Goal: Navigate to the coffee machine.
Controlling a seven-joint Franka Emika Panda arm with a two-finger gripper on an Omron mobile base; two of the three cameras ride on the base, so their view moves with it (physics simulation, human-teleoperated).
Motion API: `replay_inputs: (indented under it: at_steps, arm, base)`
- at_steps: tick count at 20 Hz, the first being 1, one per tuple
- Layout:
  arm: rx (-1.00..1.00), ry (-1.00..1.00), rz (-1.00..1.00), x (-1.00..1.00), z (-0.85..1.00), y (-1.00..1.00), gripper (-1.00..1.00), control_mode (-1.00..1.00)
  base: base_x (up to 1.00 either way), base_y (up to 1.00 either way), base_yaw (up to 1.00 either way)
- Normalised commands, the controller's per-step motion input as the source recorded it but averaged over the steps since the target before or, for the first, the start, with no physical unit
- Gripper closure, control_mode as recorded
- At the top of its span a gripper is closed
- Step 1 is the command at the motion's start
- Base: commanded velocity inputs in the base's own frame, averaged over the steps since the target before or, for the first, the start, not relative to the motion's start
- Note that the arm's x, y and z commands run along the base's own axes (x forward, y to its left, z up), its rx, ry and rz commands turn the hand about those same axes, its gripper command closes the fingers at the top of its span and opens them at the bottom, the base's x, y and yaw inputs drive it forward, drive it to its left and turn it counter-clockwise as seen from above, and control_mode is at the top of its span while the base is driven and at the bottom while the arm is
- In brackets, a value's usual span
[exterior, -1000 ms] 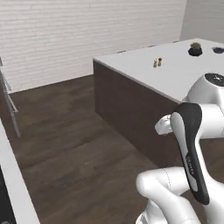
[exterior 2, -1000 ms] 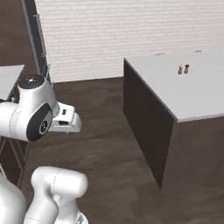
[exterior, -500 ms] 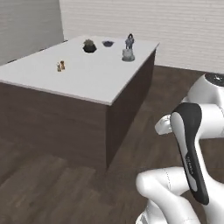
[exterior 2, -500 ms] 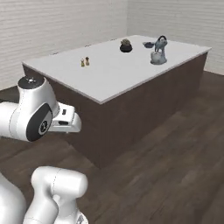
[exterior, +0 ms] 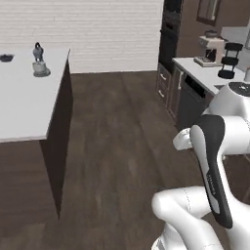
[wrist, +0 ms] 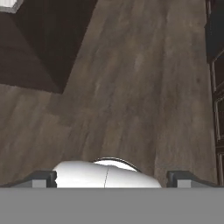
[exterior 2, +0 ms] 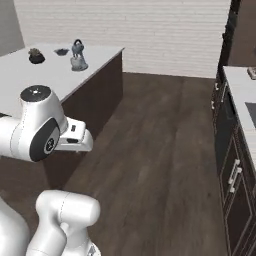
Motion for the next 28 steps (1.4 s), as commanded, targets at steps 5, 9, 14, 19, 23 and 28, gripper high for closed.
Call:
replay_inputs:
  at_steps: [5,9,14,19,23,28]
  arm:
    - [0.00,0.00,0.00,0.00,0.00,0.00,-1.00,1.00]
    - [0.00,0.00,0.00,0.00,0.00,0.00,-1.00,1.00]
    - [0.00,0.00,0.00,0.00,0.00,0.00,-1.00,1.00]
    - [0.00,0.00,0.00,0.00,0.00,0.00,-1.00,1.00]
    - [0.00,0.00,0.00,0.00,0.00,0.00,-1.00,1.00]
    - [0.00,0.00,0.00,0.00,0.00,0.00,-1.00,1.00]
  base:
    - [0.45,0.17,-0.73]
    - [0.89,0.48,-0.57]
    - [1.00,0.52,-0.53]
    - [1.00,0.60,-0.48]
    - [1.00,0.84,-0.45]
    - [1.00,1.00,-0.47]
